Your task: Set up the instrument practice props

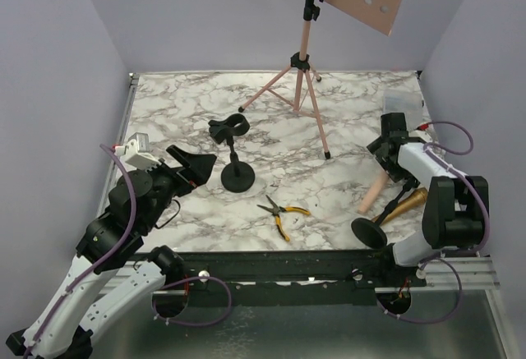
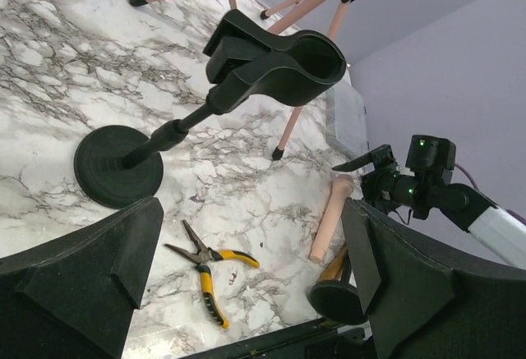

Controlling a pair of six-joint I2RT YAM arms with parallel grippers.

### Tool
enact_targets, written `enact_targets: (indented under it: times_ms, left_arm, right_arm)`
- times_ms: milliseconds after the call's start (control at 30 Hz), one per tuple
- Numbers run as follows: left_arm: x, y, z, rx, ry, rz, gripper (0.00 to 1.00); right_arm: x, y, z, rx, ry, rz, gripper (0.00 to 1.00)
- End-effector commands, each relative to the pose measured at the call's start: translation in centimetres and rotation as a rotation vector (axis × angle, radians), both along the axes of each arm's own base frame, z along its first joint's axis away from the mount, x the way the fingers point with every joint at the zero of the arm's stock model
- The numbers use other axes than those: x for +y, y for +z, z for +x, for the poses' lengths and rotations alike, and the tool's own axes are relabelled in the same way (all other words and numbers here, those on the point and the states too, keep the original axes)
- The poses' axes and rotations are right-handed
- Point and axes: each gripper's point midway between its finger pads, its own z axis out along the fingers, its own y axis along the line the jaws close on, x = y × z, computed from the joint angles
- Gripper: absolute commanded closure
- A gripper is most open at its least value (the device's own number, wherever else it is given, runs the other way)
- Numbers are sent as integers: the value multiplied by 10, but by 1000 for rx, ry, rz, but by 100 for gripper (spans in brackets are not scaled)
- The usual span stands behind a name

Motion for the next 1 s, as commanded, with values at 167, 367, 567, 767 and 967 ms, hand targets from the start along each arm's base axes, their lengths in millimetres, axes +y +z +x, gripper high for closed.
enact_targets:
  times_ms: [167,367,567,767,967]
  left_arm:
    - [-4,1,-1,-6,-27,3,1]
    - [-8,1,3,4,-33,15,1]
    - [-14,2,5,3,-52,12,1]
    - [-13,3,3,-6,-54,3,1]
    - [-10,3,0,-15,-49,0,1]
  right_arm:
    - [-8,-46,-26,170,-31,-30,13]
    - [-6,-31,-12,73,47,-45,52]
    - [2,7,5,-81,127,-35,90]
    - [49,82,16,-450,422,50,100]
    - [165,203,-60,-1269,1183,118,99]
